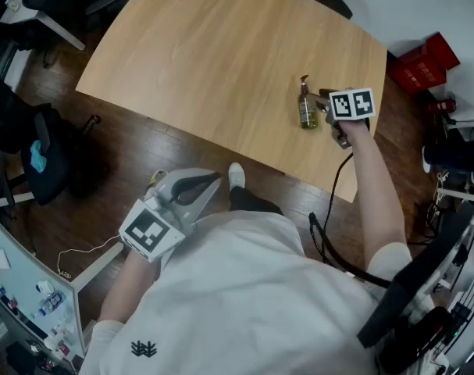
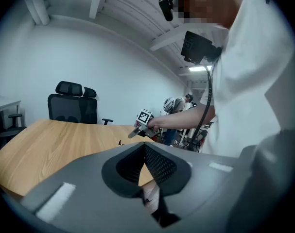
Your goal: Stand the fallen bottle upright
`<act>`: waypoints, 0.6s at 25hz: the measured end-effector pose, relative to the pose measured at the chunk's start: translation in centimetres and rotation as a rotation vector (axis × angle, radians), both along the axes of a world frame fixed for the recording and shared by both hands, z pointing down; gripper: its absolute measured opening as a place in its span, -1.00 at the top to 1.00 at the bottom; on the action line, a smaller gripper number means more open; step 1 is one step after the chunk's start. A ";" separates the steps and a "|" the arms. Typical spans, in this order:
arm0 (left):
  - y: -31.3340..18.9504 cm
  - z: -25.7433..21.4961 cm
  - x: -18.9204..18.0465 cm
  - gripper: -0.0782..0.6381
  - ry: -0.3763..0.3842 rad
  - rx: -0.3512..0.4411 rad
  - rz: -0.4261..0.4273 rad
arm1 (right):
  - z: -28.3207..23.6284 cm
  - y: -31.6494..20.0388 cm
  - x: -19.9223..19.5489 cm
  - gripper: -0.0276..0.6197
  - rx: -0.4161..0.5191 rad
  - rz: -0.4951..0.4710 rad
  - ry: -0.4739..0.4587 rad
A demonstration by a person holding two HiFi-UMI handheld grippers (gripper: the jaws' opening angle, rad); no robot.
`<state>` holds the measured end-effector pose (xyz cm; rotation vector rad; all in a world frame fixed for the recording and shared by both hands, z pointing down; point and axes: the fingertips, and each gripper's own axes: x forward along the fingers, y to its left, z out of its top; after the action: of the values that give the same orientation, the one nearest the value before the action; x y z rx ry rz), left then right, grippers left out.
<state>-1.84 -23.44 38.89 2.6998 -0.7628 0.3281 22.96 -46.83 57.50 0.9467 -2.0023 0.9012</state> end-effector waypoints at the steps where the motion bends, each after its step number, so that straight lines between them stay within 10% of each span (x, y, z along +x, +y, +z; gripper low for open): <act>1: -0.8 0.0 0.6 0.78 -0.002 0.000 -0.003 | 1.4 -1.4 0.4 0.27 -0.040 0.009 0.002; 9: -3.9 1.3 3.0 0.78 -0.024 -0.056 -0.025 | 10.6 -5.2 1.5 0.26 -0.319 0.034 0.021; 15: -4.3 1.8 3.4 0.78 -0.030 -0.095 -0.034 | 9.7 -4.7 0.2 0.50 -0.265 0.019 -0.043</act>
<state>1.53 -27.71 40.71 2.5959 -0.7814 0.3879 23.17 -51.56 67.21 0.8030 -1.8542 1.1728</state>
